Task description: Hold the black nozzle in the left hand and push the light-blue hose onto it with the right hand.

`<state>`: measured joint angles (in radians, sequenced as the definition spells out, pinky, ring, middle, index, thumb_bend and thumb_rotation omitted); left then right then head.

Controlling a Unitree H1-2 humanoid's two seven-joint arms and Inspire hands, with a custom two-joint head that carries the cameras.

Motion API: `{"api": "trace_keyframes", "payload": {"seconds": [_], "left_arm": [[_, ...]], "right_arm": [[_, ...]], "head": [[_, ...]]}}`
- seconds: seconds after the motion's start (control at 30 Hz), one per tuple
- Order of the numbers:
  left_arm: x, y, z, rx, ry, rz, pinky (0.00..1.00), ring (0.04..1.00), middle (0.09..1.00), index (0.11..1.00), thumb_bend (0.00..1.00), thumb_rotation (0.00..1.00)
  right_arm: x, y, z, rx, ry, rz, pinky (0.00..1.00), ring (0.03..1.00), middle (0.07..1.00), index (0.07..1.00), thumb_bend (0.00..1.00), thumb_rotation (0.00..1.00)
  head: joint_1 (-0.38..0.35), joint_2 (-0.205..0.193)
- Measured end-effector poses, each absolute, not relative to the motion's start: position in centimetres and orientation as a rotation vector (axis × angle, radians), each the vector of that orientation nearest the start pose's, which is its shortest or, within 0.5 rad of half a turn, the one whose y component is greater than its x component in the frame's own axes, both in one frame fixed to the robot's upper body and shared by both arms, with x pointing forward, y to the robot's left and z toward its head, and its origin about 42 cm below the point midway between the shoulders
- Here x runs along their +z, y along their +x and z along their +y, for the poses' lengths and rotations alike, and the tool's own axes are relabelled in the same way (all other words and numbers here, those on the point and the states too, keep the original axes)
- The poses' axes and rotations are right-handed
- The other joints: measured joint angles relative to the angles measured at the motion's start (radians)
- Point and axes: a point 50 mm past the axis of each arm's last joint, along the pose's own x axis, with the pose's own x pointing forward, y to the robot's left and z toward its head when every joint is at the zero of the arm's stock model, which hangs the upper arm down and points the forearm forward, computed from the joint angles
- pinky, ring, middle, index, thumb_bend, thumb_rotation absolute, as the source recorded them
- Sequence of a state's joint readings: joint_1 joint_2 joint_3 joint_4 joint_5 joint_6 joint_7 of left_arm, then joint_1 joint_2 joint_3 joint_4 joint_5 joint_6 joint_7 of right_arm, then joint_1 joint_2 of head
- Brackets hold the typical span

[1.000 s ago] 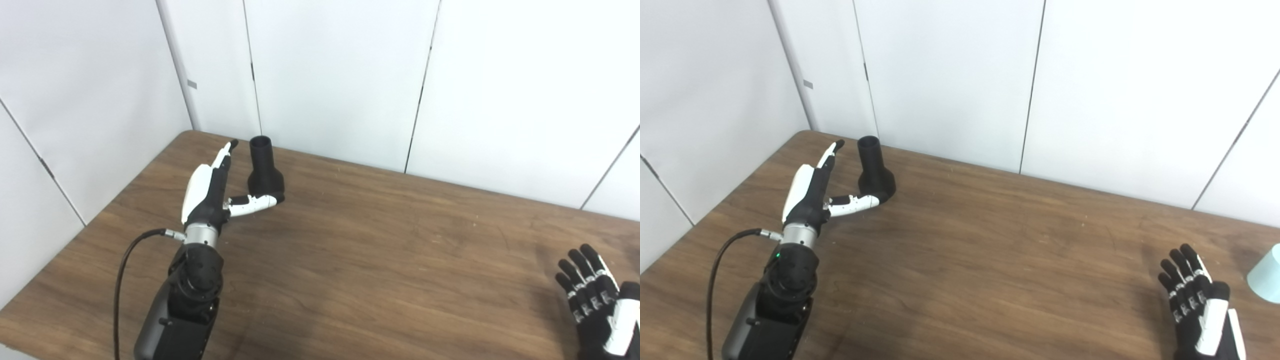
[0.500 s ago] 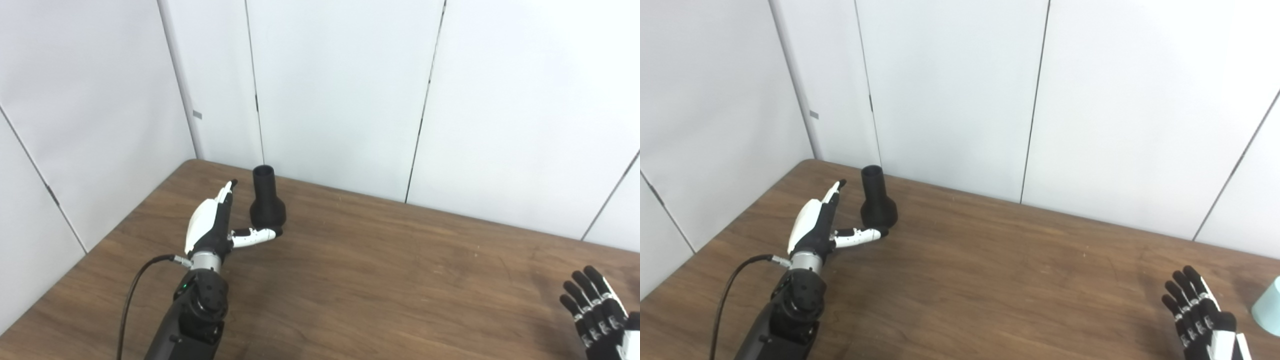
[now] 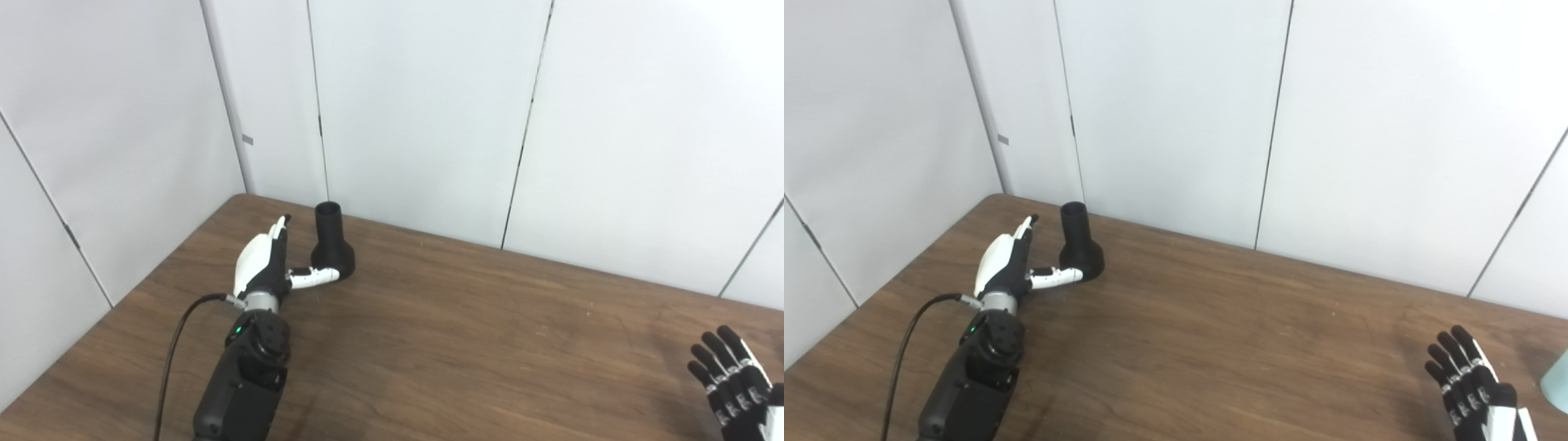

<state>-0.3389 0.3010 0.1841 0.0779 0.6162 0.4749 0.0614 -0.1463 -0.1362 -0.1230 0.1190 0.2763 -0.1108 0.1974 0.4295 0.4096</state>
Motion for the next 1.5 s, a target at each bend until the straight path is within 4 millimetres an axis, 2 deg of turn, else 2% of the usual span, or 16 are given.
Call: {"api": "trace_keyframes", "payload": {"seconds": [0.2,0.53,0.73,1.07,1.5], "left_arm": [[18.8,39.1,36.8,0.465,0.803,0.243,1.0,1.0,1.0,0.986,0.94,0.36],[19.2,41.0,37.3,0.399,0.809,0.285,1.0,1.0,1.0,0.966,0.99,0.34],[19.3,41.3,37.0,0.335,0.793,0.3,1.0,1.0,1.0,0.957,1.0,0.36],[19.8,42.9,37.5,0.313,0.779,0.322,1.0,1.0,1.0,0.926,1.0,0.28],[19.6,43.6,37.6,0.334,0.814,0.34,1.0,1.0,1.0,0.89,1.0,0.28]], "right_arm": [[12.3,33.0,-27.6,0.098,0.131,-0.173,0.9,0.904,0.911,0.923,0.61,0.95],[12.3,33.0,-27.7,0.099,0.126,-0.174,0.91,0.896,0.904,0.917,0.63,0.94],[12.3,33.1,-27.7,0.101,0.125,-0.18,0.92,0.897,0.905,0.918,0.64,0.93],[12.3,33.1,-27.9,0.107,0.112,-0.178,0.93,0.902,0.904,0.921,0.68,0.9],[12.3,33.2,-27.9,0.11,0.095,-0.176,0.9,0.898,0.9,0.917,0.7,0.89]], "head": [[-0.005,0.002],[-0.006,0.003],[-0.006,0.003],[-0.011,0.003],[-0.008,0.0]]}}
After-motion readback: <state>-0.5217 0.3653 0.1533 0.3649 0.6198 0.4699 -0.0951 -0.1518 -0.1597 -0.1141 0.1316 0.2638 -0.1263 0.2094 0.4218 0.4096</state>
